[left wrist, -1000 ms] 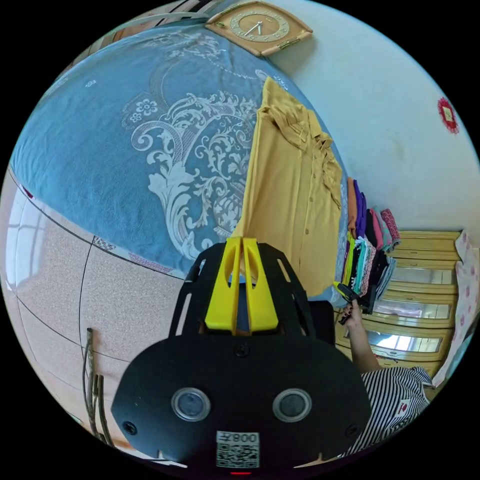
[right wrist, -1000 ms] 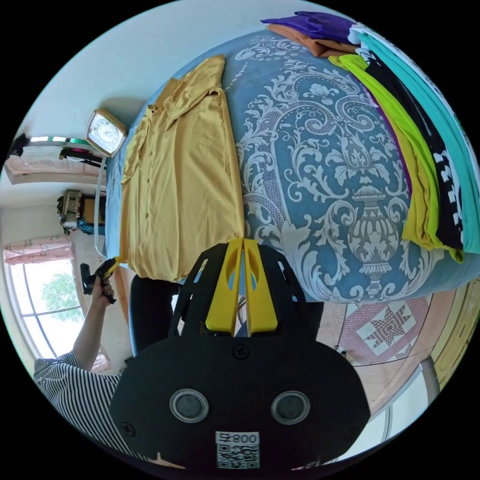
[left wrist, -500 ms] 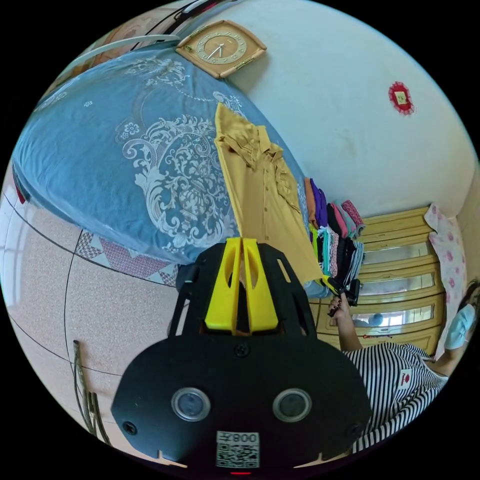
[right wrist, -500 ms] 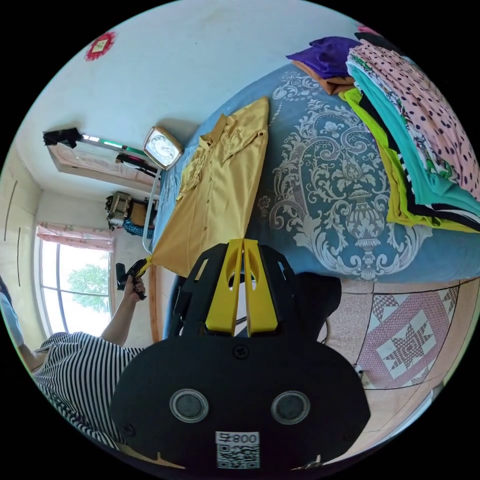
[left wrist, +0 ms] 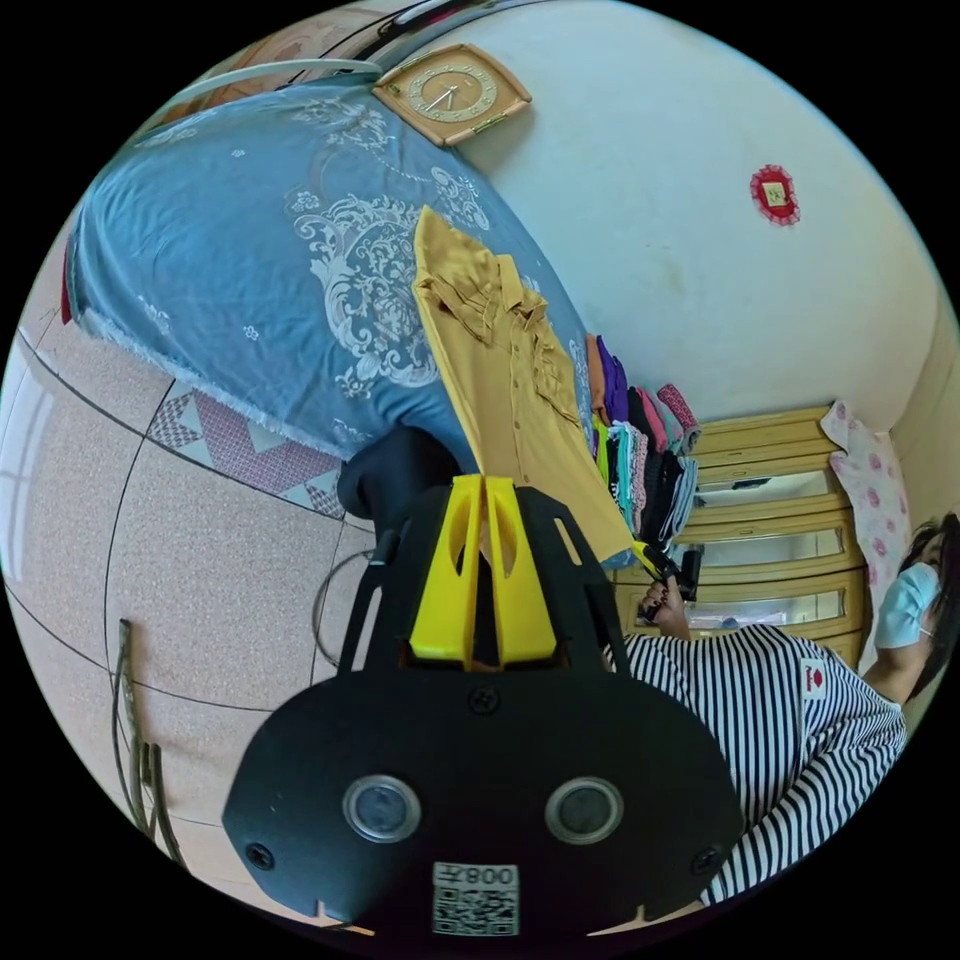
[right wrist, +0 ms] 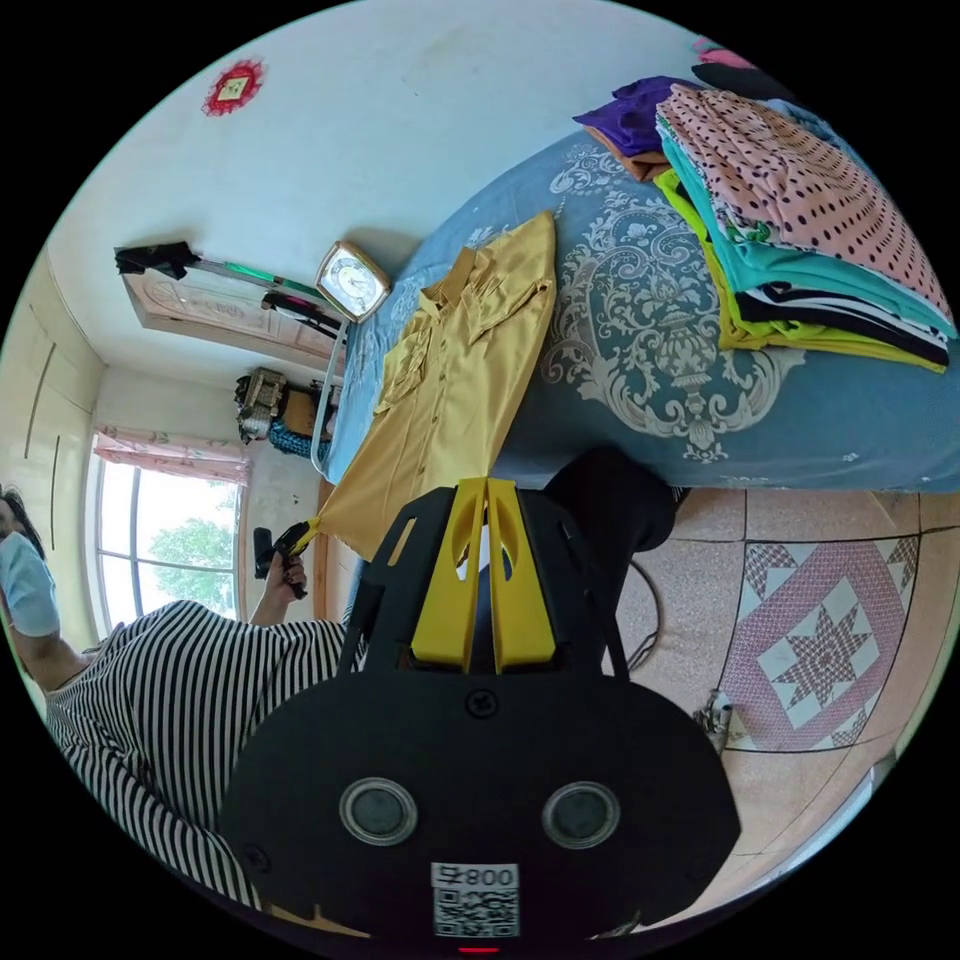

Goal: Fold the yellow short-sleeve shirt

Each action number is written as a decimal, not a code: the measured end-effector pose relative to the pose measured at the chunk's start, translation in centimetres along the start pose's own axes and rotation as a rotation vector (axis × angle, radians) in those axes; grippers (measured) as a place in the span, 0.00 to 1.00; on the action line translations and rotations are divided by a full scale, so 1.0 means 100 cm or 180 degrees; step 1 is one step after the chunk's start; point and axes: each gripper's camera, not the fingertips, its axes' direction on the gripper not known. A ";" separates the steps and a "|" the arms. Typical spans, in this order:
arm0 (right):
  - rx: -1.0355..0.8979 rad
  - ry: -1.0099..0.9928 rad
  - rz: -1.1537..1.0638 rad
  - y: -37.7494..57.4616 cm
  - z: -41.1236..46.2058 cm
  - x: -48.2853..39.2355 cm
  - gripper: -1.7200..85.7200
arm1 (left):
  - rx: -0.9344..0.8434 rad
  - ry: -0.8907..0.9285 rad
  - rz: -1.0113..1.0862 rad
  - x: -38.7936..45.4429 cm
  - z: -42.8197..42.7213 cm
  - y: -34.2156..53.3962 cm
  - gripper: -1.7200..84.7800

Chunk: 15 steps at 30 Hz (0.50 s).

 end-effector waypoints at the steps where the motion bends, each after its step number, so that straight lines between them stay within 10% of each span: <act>1: -0.0016 0.0009 -0.0001 0.002 0.001 0.005 0.02 | -0.0007 0.0005 -0.0017 -0.002 -0.001 0.001 0.03; 15: -0.0039 0.0029 -0.0131 -0.062 0.038 0.036 0.02 | 0.0116 0.0187 0.0045 0.005 -0.007 -0.088 0.02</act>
